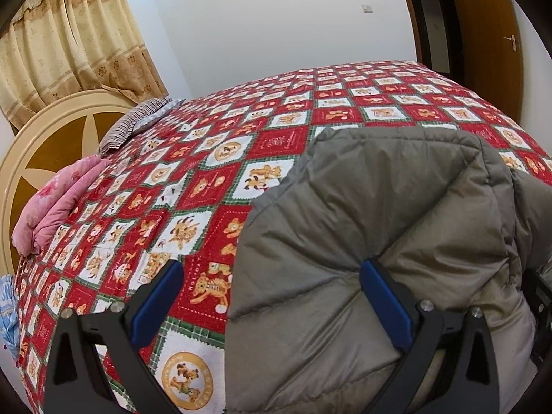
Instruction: Fold large clothes
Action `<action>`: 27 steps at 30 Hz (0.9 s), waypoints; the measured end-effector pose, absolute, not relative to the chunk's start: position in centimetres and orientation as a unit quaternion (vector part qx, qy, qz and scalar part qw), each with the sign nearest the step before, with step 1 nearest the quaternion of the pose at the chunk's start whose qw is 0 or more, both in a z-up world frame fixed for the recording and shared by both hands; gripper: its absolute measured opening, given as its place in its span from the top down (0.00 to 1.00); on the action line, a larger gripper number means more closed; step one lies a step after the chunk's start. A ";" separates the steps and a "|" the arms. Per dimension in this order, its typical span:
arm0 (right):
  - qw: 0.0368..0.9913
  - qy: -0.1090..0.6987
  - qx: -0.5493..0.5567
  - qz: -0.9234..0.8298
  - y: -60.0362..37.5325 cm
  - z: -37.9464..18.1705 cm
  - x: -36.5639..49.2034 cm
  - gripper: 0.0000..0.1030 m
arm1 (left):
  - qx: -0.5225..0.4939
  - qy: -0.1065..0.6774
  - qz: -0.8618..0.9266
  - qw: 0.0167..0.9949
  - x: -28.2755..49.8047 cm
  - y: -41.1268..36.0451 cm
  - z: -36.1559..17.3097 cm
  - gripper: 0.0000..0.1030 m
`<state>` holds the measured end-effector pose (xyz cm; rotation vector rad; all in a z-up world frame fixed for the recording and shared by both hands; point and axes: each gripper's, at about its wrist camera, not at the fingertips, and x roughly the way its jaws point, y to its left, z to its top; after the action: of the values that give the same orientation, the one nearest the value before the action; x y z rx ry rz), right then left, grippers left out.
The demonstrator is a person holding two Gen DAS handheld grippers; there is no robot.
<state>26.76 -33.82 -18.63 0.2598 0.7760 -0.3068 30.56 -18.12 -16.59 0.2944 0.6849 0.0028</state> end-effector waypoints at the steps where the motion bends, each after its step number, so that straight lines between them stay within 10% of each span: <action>1: 0.906 0.376 0.126 -0.148 -33.8 -18.7 26.8 0.24 | 0.144 0.336 0.001 0.931 30.6 -18.1 -16.7 0.00; 27: 0.896 0.388 0.191 -0.107 -35.3 -20.6 24.5 0.21 | 0.141 0.356 -0.058 0.922 26.8 -15.7 -17.7 0.00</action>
<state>24.49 -35.31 -20.58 0.3952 0.8036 -0.2215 26.76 -15.66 -17.72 0.2895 0.7305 -0.1194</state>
